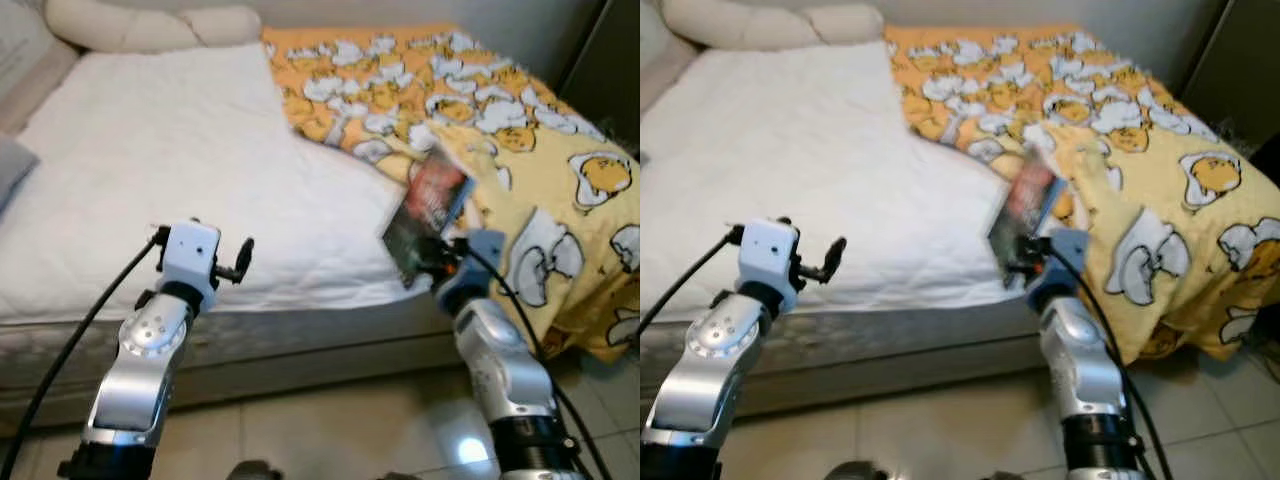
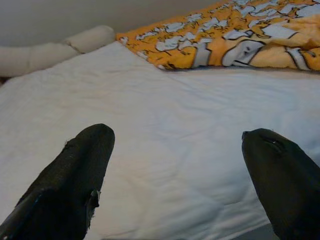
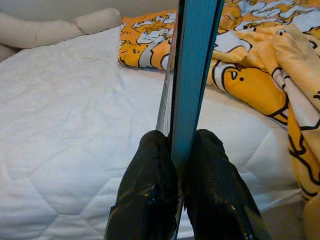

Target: Clean up the room

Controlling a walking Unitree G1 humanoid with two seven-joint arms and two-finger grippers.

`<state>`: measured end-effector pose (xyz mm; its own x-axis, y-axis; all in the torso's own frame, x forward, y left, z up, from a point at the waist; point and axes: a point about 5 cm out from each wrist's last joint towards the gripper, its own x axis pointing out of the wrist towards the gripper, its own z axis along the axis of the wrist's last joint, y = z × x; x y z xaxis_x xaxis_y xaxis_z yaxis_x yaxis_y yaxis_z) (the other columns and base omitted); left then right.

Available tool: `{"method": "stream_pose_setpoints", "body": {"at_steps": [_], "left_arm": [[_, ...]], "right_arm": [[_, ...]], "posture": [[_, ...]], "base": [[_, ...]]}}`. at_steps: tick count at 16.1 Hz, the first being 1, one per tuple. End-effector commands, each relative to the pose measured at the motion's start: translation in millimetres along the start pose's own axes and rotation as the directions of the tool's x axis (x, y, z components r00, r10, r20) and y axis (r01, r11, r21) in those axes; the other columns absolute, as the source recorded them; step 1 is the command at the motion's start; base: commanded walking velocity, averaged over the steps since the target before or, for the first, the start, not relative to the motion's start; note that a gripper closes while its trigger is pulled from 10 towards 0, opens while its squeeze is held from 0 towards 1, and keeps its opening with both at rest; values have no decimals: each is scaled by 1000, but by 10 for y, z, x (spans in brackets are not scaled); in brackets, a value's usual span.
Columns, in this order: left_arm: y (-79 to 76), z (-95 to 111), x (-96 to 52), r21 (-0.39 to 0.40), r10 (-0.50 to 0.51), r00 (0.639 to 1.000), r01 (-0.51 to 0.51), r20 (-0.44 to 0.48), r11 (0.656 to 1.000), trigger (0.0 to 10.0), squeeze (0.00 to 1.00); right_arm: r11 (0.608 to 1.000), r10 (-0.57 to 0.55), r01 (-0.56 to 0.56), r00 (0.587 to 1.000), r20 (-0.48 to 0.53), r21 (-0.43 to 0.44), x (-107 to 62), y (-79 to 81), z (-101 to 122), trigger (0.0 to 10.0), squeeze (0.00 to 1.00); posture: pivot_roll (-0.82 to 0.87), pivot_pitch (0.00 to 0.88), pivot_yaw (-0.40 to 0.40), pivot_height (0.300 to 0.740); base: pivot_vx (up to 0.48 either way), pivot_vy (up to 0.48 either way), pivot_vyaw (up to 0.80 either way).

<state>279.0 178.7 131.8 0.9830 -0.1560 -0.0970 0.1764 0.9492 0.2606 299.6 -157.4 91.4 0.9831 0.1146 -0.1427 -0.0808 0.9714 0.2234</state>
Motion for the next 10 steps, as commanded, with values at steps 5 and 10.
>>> {"method": "stream_pose_setpoints", "body": {"at_steps": [5,10], "left_arm": [[96,-34,-27,-8,35,999,-35,-5,999,10000,0],[131,23,12,7,50,999,-50,10,999,10000,0]], "right_arm": [[998,59,-57,997,52,-30,35,154,92,10000,0],[997,75,-74,996,38,-17,68,200,71,10000,0]], "posture": [[-8,0,-10,740],[32,0,-27,740]], "base": [[0,480,0],[0,480,0]]}}
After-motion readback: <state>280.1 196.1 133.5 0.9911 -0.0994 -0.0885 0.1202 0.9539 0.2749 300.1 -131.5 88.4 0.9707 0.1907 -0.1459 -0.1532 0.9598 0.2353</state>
